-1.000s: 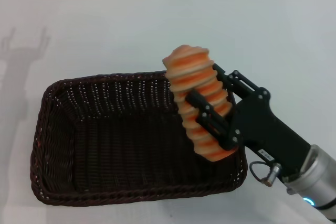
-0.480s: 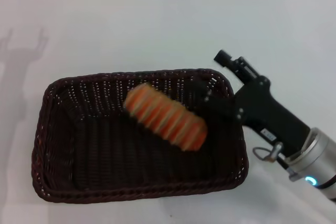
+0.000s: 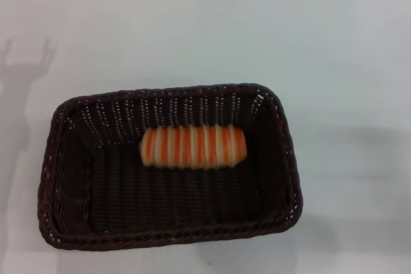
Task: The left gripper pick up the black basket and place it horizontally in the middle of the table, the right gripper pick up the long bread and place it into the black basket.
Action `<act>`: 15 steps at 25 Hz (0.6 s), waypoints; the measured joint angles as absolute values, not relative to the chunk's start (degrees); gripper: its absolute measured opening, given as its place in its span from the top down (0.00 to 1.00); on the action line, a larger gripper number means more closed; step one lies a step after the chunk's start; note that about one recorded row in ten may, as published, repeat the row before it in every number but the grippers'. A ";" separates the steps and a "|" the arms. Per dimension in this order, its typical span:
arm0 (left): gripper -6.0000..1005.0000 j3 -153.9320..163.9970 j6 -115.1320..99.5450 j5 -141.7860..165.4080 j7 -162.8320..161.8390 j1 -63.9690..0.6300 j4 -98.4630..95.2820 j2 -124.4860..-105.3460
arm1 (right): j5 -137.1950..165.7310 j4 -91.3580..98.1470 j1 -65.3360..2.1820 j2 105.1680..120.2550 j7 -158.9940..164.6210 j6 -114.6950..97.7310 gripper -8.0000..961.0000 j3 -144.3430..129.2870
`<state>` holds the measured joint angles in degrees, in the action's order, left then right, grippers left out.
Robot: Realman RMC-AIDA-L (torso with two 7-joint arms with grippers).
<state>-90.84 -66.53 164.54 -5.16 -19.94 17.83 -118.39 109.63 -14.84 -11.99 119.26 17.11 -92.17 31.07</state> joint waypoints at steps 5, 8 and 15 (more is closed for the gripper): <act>0.20 -91.20 -66.53 164.44 -5.59 -19.45 16.71 -118.47 | 98.72 -12.82 -8.62 119.31 16.86 -92.58 0.13 32.22; 0.20 -91.65 -66.53 164.32 -5.70 -19.26 15.82 -118.54 | 96.80 -11.46 -7.40 119.36 17.04 -92.90 0.13 32.21; 0.20 -92.29 -66.48 163.41 -5.88 -19.04 14.49 -118.72 | 96.64 -10.98 -6.82 119.53 16.78 -93.06 0.13 31.87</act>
<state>-92.29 -66.48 163.41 -5.88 -19.04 14.49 -118.72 96.64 -10.98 -6.82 119.53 16.79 -93.06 31.87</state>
